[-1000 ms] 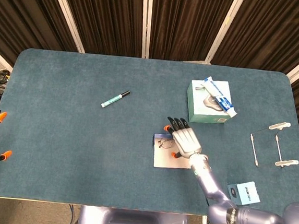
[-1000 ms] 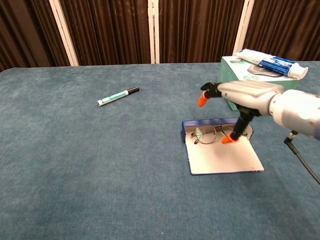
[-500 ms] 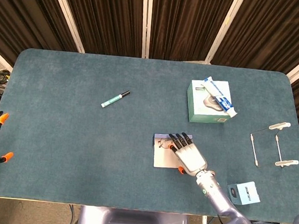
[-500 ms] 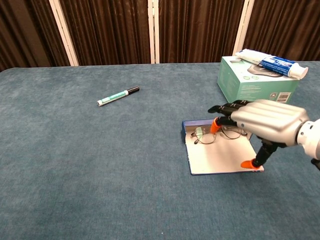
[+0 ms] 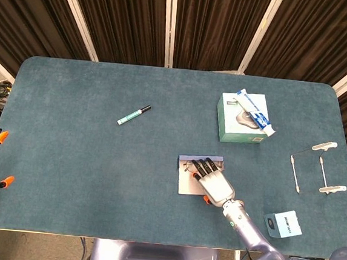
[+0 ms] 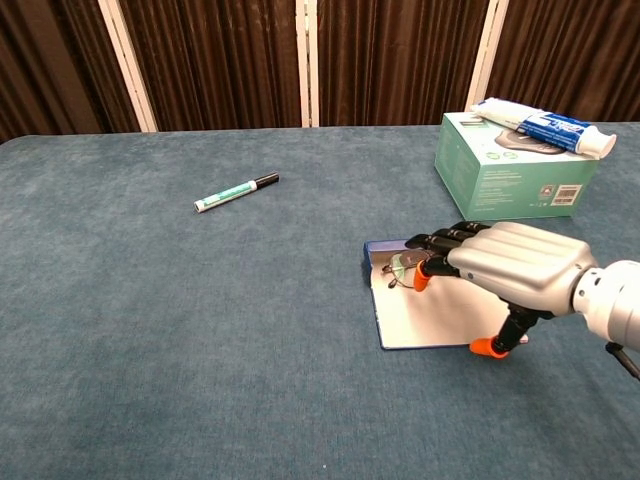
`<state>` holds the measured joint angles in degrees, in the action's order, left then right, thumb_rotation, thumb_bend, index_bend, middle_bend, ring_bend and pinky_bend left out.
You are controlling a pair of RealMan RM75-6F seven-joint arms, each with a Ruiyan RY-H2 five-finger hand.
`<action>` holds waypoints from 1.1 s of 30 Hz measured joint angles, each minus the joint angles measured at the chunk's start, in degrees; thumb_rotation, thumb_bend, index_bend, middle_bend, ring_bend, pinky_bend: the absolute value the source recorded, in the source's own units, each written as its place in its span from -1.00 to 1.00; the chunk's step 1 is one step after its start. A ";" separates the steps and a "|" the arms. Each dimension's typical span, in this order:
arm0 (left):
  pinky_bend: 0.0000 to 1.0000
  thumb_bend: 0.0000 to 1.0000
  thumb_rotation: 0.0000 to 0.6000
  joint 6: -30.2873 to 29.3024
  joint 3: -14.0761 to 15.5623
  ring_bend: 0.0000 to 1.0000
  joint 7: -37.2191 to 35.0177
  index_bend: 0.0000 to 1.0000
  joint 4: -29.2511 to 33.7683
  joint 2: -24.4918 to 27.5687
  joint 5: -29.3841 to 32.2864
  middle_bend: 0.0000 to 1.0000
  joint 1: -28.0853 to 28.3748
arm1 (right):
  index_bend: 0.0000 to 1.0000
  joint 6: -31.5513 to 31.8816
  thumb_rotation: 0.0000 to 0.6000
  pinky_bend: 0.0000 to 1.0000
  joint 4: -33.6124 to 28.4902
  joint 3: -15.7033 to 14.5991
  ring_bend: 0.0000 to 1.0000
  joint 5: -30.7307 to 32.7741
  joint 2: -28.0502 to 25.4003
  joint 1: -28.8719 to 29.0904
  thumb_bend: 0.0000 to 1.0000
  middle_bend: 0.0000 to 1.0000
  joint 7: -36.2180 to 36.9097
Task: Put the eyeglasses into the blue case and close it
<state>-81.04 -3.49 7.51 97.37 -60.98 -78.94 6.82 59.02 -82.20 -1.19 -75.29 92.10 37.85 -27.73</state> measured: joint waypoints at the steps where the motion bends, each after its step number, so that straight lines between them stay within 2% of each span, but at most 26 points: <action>1: -1.00 -1.00 1.00 0.01 0.00 -1.00 0.02 -1.00 0.01 -0.02 0.00 -1.00 0.00 | -0.41 -0.07 1.00 -1.00 0.12 0.04 -1.00 -0.08 0.10 -0.05 -0.69 -0.99 0.04; 12: -1.00 -1.00 1.00 0.11 -0.03 -1.00 0.19 -1.00 0.04 -0.06 0.07 -1.00 0.06 | -0.39 -0.99 1.00 -1.00 2.25 0.67 -1.00 -0.58 1.55 -0.61 -0.66 -0.99 -0.07; 16: -1.00 -1.00 1.00 0.14 -0.05 -1.00 0.14 -1.00 0.02 -0.04 0.10 -1.00 0.08 | -0.35 -1.26 1.00 -1.00 2.94 0.83 -1.00 -0.66 1.85 -0.81 -0.53 -0.97 0.00; 24: -1.00 -1.00 1.00 0.22 -0.03 -1.00 0.36 -1.00 0.08 -0.09 0.14 -1.00 0.12 | -0.23 -1.10 1.00 -1.00 3.44 1.01 -1.00 -1.93 1.95 -1.31 -0.16 -0.93 0.70; 33: -1.00 -1.00 1.00 0.12 -0.02 -1.00 0.29 -1.00 0.16 -0.04 0.09 -1.00 0.06 | -0.20 -0.43 1.00 -1.00 3.95 1.88 -1.00 -3.28 1.95 -1.64 -0.12 -0.91 1.93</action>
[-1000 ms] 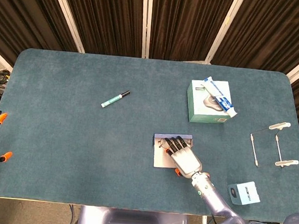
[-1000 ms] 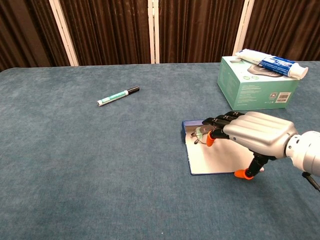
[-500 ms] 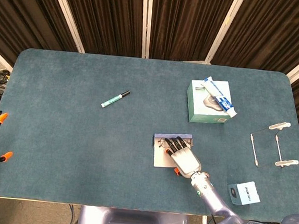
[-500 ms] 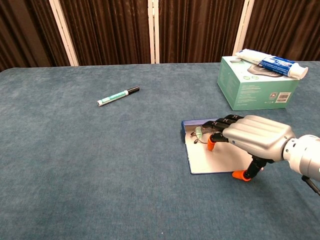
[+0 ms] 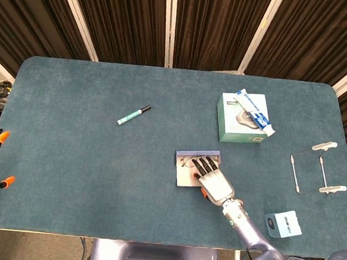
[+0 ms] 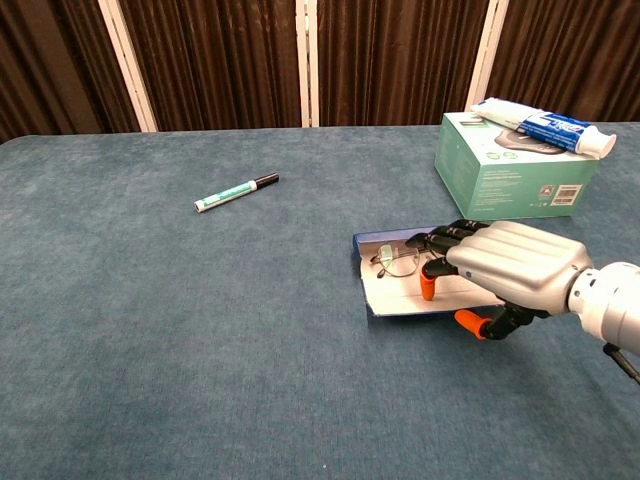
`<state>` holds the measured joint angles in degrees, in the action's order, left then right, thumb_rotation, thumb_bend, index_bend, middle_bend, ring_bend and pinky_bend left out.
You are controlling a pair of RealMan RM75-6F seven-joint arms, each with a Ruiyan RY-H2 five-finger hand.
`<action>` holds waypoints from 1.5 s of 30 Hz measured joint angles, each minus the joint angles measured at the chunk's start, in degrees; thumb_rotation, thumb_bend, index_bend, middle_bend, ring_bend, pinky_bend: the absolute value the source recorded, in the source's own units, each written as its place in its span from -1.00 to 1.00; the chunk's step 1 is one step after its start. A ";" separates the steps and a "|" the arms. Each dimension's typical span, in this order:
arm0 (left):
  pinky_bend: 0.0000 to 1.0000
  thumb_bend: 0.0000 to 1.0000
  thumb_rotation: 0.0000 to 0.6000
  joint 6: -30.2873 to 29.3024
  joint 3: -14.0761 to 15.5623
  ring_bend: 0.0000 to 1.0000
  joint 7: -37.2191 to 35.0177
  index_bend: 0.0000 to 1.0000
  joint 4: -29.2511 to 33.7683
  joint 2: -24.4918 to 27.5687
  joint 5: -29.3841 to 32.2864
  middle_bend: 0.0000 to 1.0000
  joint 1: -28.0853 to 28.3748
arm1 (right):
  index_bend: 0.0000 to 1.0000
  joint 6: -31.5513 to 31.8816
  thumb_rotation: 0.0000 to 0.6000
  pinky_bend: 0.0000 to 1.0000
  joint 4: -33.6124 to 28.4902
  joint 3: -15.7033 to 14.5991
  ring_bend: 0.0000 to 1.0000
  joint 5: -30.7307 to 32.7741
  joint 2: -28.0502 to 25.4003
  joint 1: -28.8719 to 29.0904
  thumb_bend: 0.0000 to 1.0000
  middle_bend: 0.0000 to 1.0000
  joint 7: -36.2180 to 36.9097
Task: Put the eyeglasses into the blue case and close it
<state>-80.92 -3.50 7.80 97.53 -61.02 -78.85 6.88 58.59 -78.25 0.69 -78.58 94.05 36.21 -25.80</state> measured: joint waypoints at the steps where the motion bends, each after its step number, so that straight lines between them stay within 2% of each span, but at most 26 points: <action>1: -1.00 -1.00 1.00 -0.01 0.00 -1.00 0.00 -1.00 0.00 0.01 -0.02 -1.00 0.00 | -0.20 -0.04 1.00 -1.00 0.13 0.16 -1.00 0.04 0.07 0.01 -0.12 -0.91 0.03; 13: -1.00 -1.00 1.00 0.15 -0.05 -1.00 0.04 -1.00 -0.08 -0.04 0.13 -1.00 0.08 | -0.18 -0.77 1.00 -1.00 2.06 3.47 -1.00 2.07 1.89 0.94 -0.12 -0.90 -0.33; 19: -1.00 -1.00 1.00 0.11 -0.03 -1.00 -0.10 -1.00 -0.13 0.00 0.15 -1.00 0.01 | -0.05 -0.30 1.00 -1.00 2.79 3.79 -1.00 1.83 2.28 0.90 -0.12 -0.85 0.01; 23: -1.00 -1.00 1.00 0.02 0.00 -1.00 -0.09 -1.00 -0.06 0.00 0.07 -1.00 -0.03 | 0.25 0.80 1.00 -1.00 2.32 3.43 -1.00 0.26 1.40 0.54 -0.12 -0.81 1.23; 26: -1.00 -1.00 1.00 -0.15 0.05 -1.00 -0.13 -1.00 0.04 0.03 -0.09 -1.00 -0.11 | 0.31 1.31 1.00 -1.00 1.22 2.91 -1.00 -0.64 0.18 0.16 -0.11 -0.80 1.69; 39: -1.00 -1.00 1.00 -0.22 0.39 -1.00 0.28 -1.00 0.49 0.03 -0.73 -1.00 -0.16 | 0.34 1.18 1.00 -1.00 -9.48 -1.69 -1.00 -6.25 -9.83 -0.84 -0.09 -0.81 0.27; 45: -1.00 -1.00 1.00 0.01 0.33 -1.00 0.53 -1.00 0.44 -0.07 -0.62 -1.00 0.01 | 0.33 -0.79 1.00 -1.00 -11.55 -1.84 -1.00 -5.74 -10.35 -0.39 -0.09 -0.82 -2.81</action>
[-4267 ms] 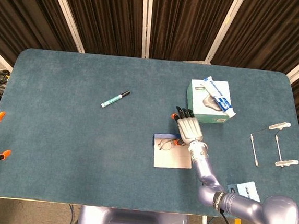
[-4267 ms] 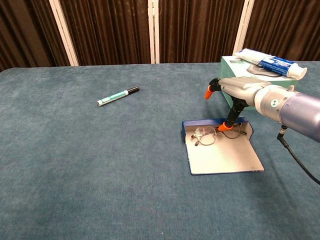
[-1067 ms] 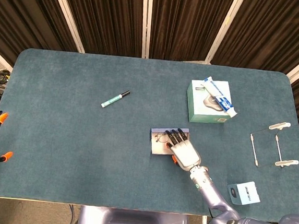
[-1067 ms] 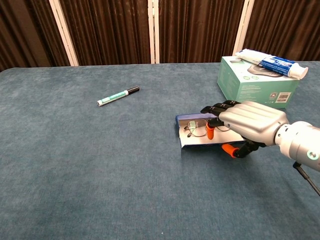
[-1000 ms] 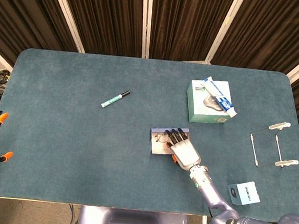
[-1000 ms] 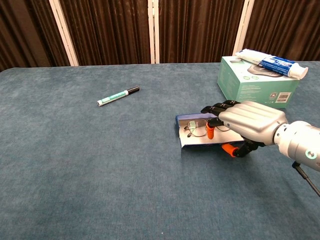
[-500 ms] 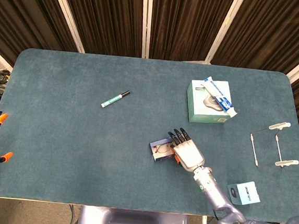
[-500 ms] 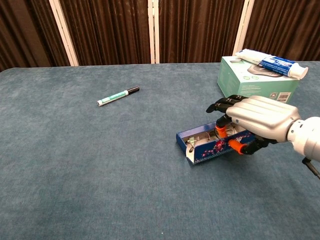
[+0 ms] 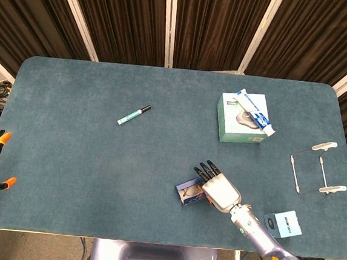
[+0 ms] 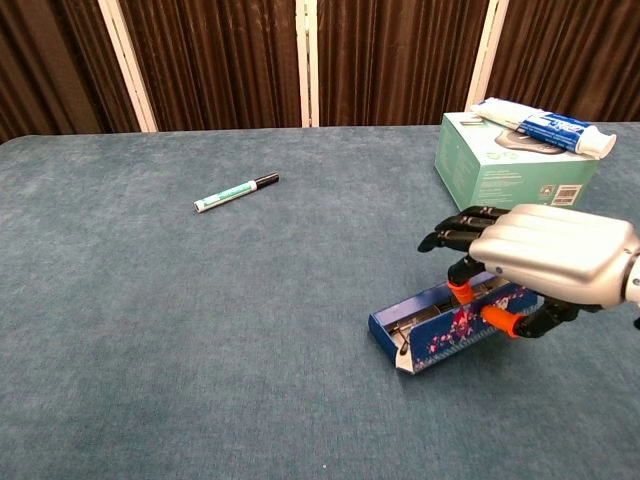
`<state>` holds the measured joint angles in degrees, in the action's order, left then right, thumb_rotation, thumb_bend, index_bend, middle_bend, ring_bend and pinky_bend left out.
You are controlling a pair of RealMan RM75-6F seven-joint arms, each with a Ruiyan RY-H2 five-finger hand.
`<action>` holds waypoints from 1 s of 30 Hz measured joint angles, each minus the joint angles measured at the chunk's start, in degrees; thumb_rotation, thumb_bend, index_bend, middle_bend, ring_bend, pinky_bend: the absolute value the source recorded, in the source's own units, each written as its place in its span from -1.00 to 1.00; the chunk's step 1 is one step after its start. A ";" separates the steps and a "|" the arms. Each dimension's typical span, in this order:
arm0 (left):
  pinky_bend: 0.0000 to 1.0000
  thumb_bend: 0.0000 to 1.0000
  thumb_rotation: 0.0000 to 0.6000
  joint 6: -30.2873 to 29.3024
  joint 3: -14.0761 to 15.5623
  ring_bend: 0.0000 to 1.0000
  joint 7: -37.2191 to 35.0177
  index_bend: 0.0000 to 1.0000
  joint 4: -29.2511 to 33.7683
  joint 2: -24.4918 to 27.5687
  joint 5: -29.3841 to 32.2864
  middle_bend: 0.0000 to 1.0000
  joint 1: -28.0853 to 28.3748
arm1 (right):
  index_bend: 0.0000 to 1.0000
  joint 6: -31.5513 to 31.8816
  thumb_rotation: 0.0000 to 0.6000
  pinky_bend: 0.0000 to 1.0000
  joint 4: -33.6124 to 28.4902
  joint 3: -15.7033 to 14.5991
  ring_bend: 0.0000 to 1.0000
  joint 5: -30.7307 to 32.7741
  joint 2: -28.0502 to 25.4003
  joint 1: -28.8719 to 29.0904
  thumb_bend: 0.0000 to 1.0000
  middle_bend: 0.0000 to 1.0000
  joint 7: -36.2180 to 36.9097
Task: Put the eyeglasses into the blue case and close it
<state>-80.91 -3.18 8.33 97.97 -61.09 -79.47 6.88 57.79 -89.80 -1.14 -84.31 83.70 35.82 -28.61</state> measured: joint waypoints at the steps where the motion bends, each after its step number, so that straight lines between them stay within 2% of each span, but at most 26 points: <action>1: -1.00 -1.00 1.00 0.05 -0.02 -1.00 0.04 -1.00 -0.03 -0.02 0.06 -1.00 0.03 | 0.33 -0.23 1.00 -1.00 0.01 0.15 -1.00 0.19 0.22 0.12 -0.09 -0.83 -0.41; 14: -1.00 -1.00 1.00 0.73 -0.33 -1.00 0.06 -1.00 -0.54 -0.19 1.15 -1.00 0.28 | 0.31 -3.47 1.00 -1.00 0.95 3.89 -1.00 5.69 3.59 2.82 -0.09 -0.83 -6.85; 23: -1.00 -1.00 1.00 0.82 -0.28 -1.00 0.06 -1.00 -0.53 -0.20 1.12 -1.00 0.35 | 0.29 -3.80 1.00 -1.00 2.15 5.32 -1.00 8.92 6.06 3.93 -0.10 -0.84 -9.65; 25: -1.00 -1.00 1.00 0.84 -0.29 -1.00 0.00 -1.00 -0.54 -0.18 1.14 -1.00 0.35 | 0.21 -3.75 1.00 -1.00 2.25 5.46 -1.00 9.30 6.34 4.07 -0.11 -0.84 -10.03; 26: -1.00 -1.00 1.00 0.82 -0.29 -1.00 -0.05 -1.00 -0.53 -0.16 1.14 -1.00 0.34 | 0.09 -3.65 1.00 -1.00 2.33 5.52 -1.00 9.54 6.54 4.11 -0.14 -0.84 -10.31; 28: -1.00 -1.00 1.00 0.76 -0.30 -1.00 -0.17 -1.00 -0.51 -0.11 1.08 -1.00 0.32 | -0.20 -3.23 1.00 -1.00 2.53 5.59 -1.00 9.76 6.92 4.10 -0.35 -0.86 -10.80; 30: -1.00 -1.00 1.00 0.71 -0.29 -1.00 -0.23 -1.00 -0.53 -0.08 1.03 -1.00 0.31 | -0.51 -2.63 1.00 -1.00 2.73 5.63 -1.00 9.94 7.36 4.03 -0.71 -0.90 -11.19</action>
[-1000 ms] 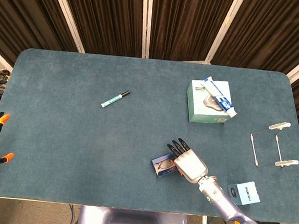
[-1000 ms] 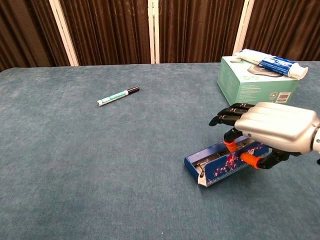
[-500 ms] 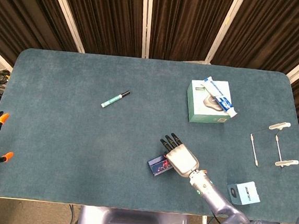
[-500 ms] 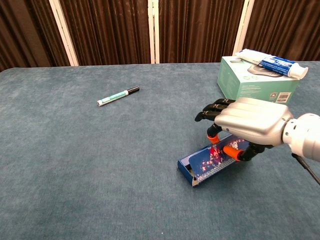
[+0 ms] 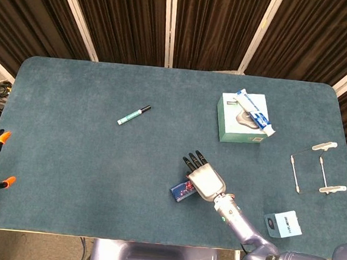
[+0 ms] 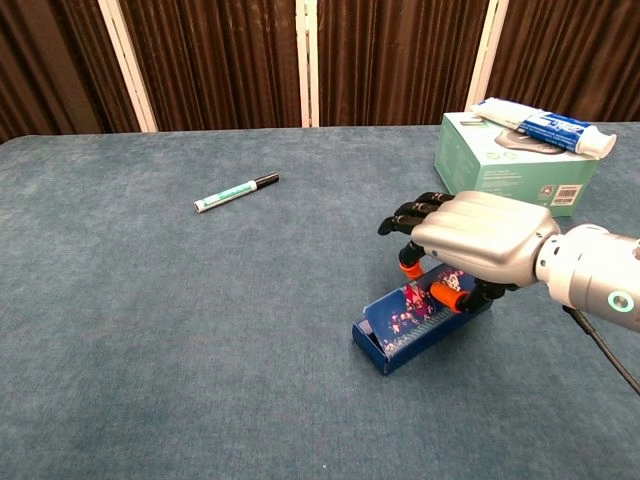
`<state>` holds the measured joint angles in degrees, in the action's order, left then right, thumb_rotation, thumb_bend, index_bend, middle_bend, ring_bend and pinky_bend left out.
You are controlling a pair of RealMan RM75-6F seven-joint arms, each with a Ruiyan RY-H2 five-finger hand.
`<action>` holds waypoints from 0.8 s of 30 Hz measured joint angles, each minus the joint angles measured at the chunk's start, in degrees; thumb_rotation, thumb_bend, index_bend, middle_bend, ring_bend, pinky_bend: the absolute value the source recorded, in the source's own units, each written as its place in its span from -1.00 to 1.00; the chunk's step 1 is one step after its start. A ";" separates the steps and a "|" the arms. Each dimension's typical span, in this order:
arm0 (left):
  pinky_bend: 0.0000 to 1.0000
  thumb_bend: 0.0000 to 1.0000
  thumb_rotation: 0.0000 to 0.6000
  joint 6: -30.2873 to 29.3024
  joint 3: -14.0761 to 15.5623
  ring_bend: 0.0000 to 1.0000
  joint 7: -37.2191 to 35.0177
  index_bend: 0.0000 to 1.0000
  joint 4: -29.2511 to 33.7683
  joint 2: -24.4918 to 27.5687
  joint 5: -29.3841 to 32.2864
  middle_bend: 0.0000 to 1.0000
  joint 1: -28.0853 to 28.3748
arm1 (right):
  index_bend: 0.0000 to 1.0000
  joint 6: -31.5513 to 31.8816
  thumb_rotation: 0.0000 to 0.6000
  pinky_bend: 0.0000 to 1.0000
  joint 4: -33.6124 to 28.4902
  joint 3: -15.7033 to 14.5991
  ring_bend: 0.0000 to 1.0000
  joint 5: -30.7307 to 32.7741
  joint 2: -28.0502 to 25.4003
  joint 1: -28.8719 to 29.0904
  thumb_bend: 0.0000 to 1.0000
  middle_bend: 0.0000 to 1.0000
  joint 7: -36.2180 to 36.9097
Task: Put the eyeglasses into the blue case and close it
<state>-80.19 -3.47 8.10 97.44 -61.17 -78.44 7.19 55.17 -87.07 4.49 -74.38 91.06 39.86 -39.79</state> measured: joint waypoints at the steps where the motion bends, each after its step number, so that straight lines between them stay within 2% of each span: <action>1: -1.00 -1.00 1.00 -0.02 0.00 -1.00 -0.05 -1.00 -0.02 0.02 0.00 -1.00 -0.01 | -0.58 0.26 1.00 -1.00 0.05 0.03 -1.00 0.02 0.13 -0.05 -0.79 -0.92 -0.03; 3: -1.00 -1.00 1.00 0.00 0.01 -1.00 -0.12 -1.00 -0.07 0.03 0.01 -1.00 -0.02 | -0.71 1.01 1.00 -1.00 0.12 0.11 -1.00 -0.05 0.40 -0.19 -0.90 -0.97 -0.04; 5: -1.00 -1.00 1.00 0.07 0.01 -1.00 -0.22 -1.00 -0.14 0.03 0.04 -1.00 0.00 | -0.77 1.97 1.00 -1.00 0.17 0.23 -1.00 -0.46 0.63 -0.34 -0.90 -1.00 0.11; 10: -1.00 -1.00 1.00 0.06 -0.05 -1.00 -0.21 -1.00 -0.24 0.01 0.13 -1.00 0.02 | -0.82 4.06 1.00 -1.00 -1.26 0.81 -1.00 -1.73 0.34 -0.75 -0.89 -1.00 1.81; 14: -1.00 -1.00 1.00 0.11 0.02 -1.00 0.04 -1.00 -0.13 -0.05 0.07 -1.00 0.05 | -0.89 4.06 1.00 -1.00 -4.95 1.09 -1.00 -1.87 -2.09 -0.83 -0.88 -1.00 2.80; 19: -1.00 -1.00 1.00 -0.09 0.11 -1.00 0.31 -1.00 0.15 -0.10 -0.16 -1.00 0.01 | -0.92 -0.55 1.00 -1.00 -8.96 0.67 -1.00 1.24 -6.81 0.05 -0.88 -1.00 2.38; 24: -1.00 -1.00 1.00 0.09 0.10 -1.00 0.58 -1.00 0.11 -0.21 -0.02 -1.00 0.10 | -0.92 -8.08 1.00 -1.00 -7.74 -0.37 -1.00 4.10 -8.24 2.37 -0.84 -1.00 4.32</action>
<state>-80.11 -3.37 8.68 97.55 -61.38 -78.45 7.29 47.09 -94.81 4.12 -70.28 82.82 42.23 -35.48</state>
